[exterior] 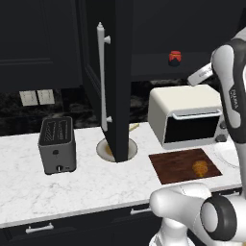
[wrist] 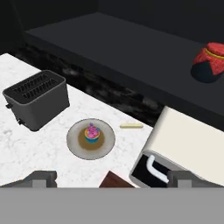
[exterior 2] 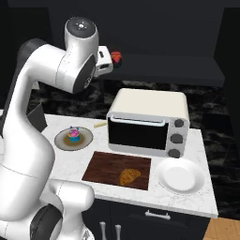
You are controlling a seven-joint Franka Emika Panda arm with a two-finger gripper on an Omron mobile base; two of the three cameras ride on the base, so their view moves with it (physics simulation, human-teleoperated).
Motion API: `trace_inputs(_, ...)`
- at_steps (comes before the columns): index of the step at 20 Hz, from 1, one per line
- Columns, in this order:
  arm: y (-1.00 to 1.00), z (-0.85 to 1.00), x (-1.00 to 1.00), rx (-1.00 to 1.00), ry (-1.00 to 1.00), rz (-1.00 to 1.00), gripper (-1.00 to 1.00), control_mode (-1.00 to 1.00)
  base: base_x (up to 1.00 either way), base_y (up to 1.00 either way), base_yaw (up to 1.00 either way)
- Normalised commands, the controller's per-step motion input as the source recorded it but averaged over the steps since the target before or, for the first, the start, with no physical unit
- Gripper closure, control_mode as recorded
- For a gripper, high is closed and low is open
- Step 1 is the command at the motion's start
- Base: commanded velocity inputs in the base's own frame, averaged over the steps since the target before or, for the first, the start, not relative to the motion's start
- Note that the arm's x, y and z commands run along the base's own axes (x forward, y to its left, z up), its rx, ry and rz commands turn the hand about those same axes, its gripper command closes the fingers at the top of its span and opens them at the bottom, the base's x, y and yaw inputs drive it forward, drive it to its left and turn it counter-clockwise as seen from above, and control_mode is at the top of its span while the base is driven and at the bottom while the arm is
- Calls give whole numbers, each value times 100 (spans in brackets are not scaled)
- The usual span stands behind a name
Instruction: From the different types of pastries on the counter, select a croissant and place it on the cutting board. Then retrieve a jar of jam from the cabinet and place it alongside the croissant on the cutting board.
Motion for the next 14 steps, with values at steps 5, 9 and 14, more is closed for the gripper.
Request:
trace_inputs(5, -4, 34, 0, 0, -24, -17, -100, -100, 0, 0, 0)
trace_inputs(9, -3, 32, 0, 0, -27, -21, -100, -100, 0, 0, 0)
trace_inputs(14, -1, -4, -2, 2, -21, -24, -100, -100, 0, 0, 0)
